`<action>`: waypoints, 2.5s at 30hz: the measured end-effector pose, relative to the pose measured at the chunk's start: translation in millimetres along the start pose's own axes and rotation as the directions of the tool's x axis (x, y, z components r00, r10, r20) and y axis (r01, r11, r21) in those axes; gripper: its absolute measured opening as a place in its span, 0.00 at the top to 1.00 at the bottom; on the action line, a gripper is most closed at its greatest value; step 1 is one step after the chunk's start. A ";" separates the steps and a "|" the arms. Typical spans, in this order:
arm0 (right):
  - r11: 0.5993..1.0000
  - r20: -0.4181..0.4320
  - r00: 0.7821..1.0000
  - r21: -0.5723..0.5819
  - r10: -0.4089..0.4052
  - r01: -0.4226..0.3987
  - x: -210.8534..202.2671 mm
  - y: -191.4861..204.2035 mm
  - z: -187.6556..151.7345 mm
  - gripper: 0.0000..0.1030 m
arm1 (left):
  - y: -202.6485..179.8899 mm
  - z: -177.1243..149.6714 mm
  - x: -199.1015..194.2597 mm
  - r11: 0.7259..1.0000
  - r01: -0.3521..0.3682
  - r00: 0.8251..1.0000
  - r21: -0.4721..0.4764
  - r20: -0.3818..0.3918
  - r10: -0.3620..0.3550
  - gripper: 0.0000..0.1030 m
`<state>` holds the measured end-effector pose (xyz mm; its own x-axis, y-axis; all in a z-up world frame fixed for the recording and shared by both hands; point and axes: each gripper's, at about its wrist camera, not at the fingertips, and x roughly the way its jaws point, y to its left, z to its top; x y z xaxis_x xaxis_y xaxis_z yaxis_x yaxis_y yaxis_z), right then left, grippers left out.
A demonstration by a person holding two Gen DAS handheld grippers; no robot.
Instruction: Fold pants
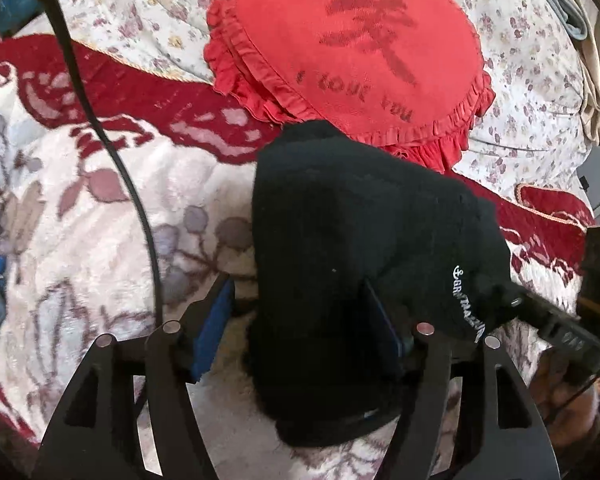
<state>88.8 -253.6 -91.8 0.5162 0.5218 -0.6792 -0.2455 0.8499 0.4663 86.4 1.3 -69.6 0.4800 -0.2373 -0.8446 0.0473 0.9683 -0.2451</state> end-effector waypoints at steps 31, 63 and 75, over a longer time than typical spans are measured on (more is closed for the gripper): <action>0.965 0.086 0.986 -0.210 -0.144 0.159 -10.6 54.3 3.7 0.51 | -35.5 -22.5 -23.2 0.979 -0.188 0.976 0.079 0.127 0.177 0.36; 0.955 0.181 0.974 -0.236 -0.140 0.181 -75.2 104.1 -10.7 0.39 | -53.2 -52.5 -110.5 0.963 -0.262 0.922 0.071 0.314 0.228 0.36; 0.958 0.149 0.979 -0.229 -0.139 0.171 -70.3 100.4 -18.7 0.39 | -52.3 -50.5 -116.4 0.959 -0.275 0.913 0.061 0.330 0.241 0.36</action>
<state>12.6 -203.5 -7.8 0.6620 0.3818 -0.6450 -0.3351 0.9205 0.2009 -16.2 -25.6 17.6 0.7385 0.0423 -0.6729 -0.0331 0.9991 0.0265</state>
